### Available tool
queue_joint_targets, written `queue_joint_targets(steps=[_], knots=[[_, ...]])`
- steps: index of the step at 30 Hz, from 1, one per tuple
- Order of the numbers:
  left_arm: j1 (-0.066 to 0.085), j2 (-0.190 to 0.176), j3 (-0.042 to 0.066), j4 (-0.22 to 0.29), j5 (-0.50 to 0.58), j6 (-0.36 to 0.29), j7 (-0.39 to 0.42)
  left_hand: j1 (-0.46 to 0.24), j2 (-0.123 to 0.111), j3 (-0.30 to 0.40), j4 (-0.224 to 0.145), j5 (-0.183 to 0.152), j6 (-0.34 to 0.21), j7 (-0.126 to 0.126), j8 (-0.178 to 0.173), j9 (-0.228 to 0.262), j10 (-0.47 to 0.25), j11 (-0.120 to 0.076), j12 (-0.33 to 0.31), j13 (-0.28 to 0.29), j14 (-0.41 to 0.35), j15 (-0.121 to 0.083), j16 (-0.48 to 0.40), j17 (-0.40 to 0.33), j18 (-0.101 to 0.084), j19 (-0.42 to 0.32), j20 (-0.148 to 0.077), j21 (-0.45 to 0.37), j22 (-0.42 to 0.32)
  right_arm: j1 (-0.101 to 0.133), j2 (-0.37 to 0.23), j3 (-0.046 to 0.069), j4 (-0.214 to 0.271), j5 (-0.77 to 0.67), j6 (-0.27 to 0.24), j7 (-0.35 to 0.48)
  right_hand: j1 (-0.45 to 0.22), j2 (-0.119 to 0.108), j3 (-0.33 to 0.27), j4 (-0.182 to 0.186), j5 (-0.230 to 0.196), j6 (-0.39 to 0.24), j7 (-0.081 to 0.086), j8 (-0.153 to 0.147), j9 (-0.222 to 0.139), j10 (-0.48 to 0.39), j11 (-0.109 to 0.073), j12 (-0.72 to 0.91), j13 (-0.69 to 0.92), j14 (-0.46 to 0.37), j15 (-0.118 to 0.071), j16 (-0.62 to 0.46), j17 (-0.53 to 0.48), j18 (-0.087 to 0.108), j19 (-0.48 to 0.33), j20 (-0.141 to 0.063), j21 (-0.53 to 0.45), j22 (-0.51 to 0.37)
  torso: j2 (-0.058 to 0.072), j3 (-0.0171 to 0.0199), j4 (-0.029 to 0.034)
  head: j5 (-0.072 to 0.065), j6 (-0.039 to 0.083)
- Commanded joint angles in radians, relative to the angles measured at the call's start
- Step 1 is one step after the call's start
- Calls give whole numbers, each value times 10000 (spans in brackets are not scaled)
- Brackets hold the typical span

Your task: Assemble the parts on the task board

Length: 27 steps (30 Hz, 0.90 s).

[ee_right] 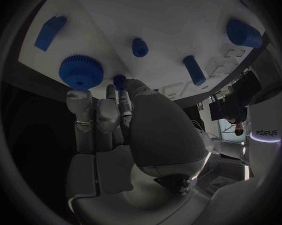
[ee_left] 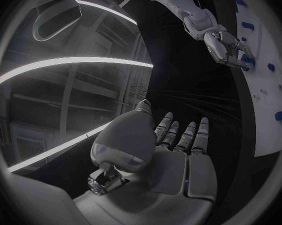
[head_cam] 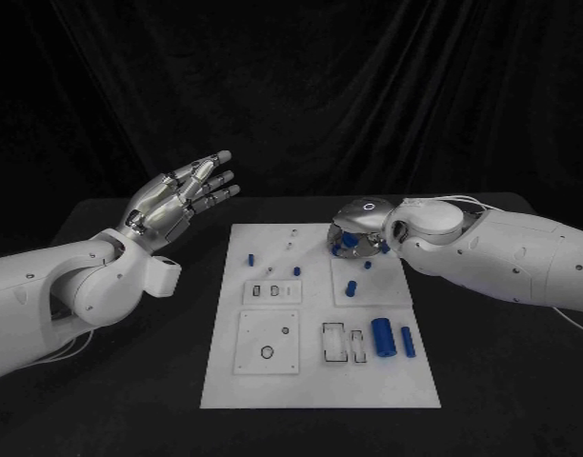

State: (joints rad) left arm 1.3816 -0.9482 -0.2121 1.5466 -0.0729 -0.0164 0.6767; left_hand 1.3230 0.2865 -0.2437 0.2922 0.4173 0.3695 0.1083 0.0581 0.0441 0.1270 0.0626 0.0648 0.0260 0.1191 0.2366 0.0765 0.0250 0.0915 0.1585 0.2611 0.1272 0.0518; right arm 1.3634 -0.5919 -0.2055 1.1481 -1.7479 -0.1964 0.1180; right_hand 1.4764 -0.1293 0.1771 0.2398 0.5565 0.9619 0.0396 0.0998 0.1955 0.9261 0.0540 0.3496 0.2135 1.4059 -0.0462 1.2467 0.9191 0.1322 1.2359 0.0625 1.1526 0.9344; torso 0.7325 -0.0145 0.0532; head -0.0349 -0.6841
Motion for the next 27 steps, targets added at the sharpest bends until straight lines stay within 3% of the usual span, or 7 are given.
queue_joint_targets(steps=[1, 10, 19, 27], knots=[[31, 21, 12, 15, 9, 153, 318, 126, -18, 69, -7, 69, 98, -3, 69, 12, 8, 102, 60, 9, 20, 79, -41, 6, 47, -16, 92, -54, -16, -36, 25, 7, -58, -88, -303, 160, 57, -83, 114, -54, 41, 99, 11, 72, 71, 84, -15, 82, 27, -68, -13, -32, 5, 65, -48, -4, -47, 12, -6, -2, 6, -11, -32], [30, 29, 11, -14, 9, 192, 266, 144, -17, 77, -7, 83, 133, 5, 78, 15, 13, 111, 62, 10, 27, 83, -39, 7, 58, -12, 105, -50, -17, -108, 70, 7, -226, 233, -600, 363, 227, -67, 575, -404, 151, 357, 94, 329, 483, 409, -105, 362, 185, -56, -82, -24, 41, 51, -18, -66, -12, 162, -12, 6, 7, 7, -91], [30, 3, 11, -20, 9, 220, 190, 159, -17, 84, -8, 98, 165, 11, 85, 18, 22, 116, 66, 11, 38, 86, -33, 9, 66, -12, 115, -48, -18, -108, -10, 7, -107, 289, -906, 522, 300, -34, 853, -716, -78, 460, 209, 503, 840, 792, -178, 649, 341, -26, -137, -32, 51, 26, 48, -118, 75, 364, -19, 2, 2, 66, -125], [29, 20, 10, -64, 9, 246, 96, 193, -17, 99, -12, 124, 199, 24, 95, 20, 34, 132, 72, 13, 57, 88, -24, 12, 82, -11, 132, -46, -20, 209, 31, 7, 190, 433, -822, 519, 214, -55, 860, -718, -187, 469, 229, 534, 922, 826, -183, 675, 360, -28, -139, -55, 20, 23, 49, -123, 73, 386, -21, 3, 5, 83, -152]])
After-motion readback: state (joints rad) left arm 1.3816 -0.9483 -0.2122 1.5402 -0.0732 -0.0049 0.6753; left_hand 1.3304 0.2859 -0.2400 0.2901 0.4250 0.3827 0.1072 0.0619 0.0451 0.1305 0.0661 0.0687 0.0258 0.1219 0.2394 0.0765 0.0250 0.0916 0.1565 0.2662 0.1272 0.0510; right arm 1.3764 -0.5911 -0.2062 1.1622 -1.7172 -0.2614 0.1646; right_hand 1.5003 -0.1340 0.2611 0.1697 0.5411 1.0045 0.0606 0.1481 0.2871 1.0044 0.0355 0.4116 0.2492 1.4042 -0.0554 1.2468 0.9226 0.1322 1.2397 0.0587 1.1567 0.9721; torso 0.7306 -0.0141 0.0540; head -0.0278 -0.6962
